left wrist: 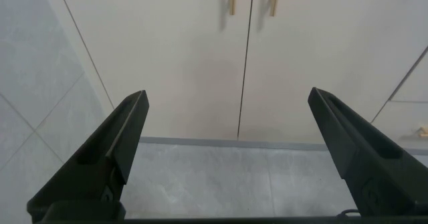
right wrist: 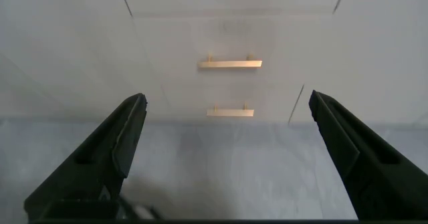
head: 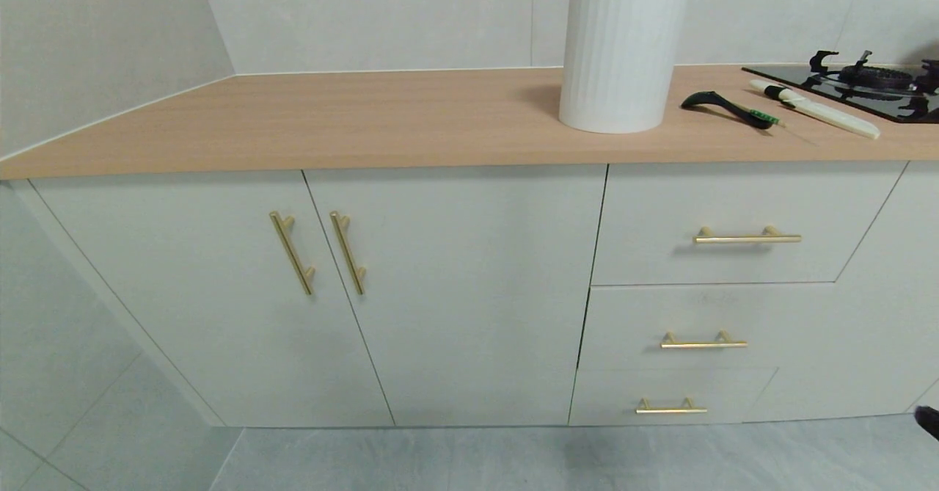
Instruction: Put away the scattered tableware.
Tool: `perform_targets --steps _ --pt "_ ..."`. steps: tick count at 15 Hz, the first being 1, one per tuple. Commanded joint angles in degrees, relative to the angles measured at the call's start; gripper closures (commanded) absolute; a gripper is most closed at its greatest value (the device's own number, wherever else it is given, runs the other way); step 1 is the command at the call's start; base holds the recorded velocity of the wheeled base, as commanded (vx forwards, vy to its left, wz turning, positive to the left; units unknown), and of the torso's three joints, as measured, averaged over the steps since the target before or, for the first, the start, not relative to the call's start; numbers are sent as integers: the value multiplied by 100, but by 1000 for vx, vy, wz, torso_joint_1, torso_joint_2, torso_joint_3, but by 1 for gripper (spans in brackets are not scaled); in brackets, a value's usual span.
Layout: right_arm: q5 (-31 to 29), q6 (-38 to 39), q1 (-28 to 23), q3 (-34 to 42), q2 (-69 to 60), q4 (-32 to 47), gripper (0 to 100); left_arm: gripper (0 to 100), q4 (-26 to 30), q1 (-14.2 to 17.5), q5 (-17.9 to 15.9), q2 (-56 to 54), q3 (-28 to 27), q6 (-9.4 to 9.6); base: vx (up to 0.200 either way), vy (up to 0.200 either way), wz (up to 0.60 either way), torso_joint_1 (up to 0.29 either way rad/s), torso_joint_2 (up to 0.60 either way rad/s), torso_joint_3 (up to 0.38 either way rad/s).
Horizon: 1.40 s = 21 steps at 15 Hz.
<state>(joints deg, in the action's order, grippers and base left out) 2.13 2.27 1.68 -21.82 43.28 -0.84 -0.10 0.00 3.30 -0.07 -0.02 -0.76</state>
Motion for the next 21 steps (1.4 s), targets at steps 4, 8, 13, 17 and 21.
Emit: perform_targets --steps 4,8,13,17,21 --pt "24 -130 -10 -1817 5182 -1032 0 0 1 0 4 7 2 -4 0 0 0 0 0 0" --pt "-2 -341 -115 -1843 6448 -2113 0 0 1 0 4 7 2 -4 0 0 0 0 0 0" --pt "-99 -420 -230 -1799 7212 -3045 0 0 1 0 4 7 2 -4 0 0 0 0 0 0" --pt "-152 -411 -397 -1711 7792 -4293 0 0 -8 0 4 7 2 -4 0 0 0 0 0 0" --pt "-169 -411 -406 -1685 8346 -5383 0 0 1 0 4 7 2 -4 0 0 0 0 0 0"
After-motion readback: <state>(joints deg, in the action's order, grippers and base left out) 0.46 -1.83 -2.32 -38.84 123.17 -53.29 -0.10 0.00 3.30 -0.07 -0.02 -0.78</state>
